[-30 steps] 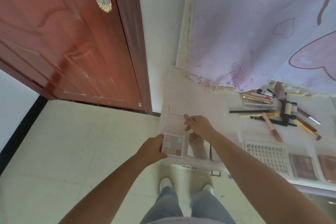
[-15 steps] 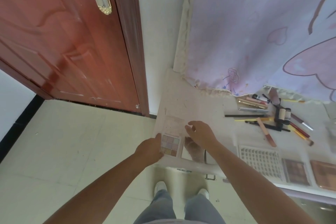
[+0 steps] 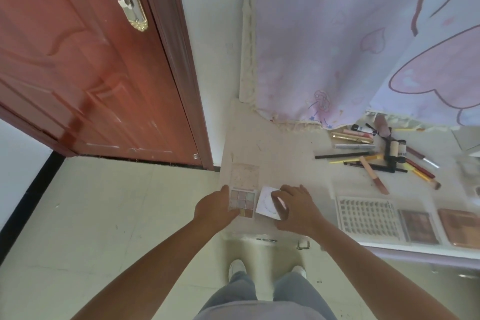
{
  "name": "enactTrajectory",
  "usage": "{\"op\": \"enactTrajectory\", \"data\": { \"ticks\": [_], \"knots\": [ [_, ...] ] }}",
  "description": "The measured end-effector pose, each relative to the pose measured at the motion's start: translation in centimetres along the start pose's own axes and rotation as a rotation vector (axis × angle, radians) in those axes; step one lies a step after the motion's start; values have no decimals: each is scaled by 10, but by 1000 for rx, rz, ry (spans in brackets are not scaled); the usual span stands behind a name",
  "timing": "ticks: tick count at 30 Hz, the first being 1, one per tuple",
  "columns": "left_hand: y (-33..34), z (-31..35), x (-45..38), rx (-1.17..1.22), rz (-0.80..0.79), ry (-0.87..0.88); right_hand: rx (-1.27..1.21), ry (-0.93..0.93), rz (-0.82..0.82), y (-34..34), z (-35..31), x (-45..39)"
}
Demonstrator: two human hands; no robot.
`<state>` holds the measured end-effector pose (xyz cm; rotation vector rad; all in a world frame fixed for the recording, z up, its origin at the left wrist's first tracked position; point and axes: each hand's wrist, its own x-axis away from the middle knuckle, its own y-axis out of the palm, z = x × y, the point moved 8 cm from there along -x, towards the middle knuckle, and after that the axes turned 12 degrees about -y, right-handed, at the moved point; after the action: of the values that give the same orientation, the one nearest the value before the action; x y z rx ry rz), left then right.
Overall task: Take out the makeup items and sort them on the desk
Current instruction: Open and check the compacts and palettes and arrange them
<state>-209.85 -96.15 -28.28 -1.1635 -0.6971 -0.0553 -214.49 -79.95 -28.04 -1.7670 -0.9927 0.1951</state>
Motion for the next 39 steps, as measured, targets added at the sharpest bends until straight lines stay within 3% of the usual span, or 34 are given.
{"op": "enactTrajectory", "data": {
  "ticks": [5,8,15,20,24,28,33,39],
  "knots": [
    [-32,34,6,512,-214,144,-498,14,194,-58,-8,14],
    [-75,68,11,688,-337,272,-582,-65,287,-115,-21,15],
    [-207,132,45,881,-309,654,-656,-256,512,-250,-56,26],
    [-266,154,65,982,-197,771,-677,-384,616,-306,-77,43],
    [-301,160,76,1152,-102,800,-829,-447,713,-338,-79,53],
    [-326,164,89,1205,-13,833,-898,-391,887,-365,-84,56],
    [-330,174,100,1151,-75,785,-958,-277,1118,-379,-78,54],
    [-340,172,99,1214,-190,638,-776,-302,1052,-404,-95,57]
  ]
}}
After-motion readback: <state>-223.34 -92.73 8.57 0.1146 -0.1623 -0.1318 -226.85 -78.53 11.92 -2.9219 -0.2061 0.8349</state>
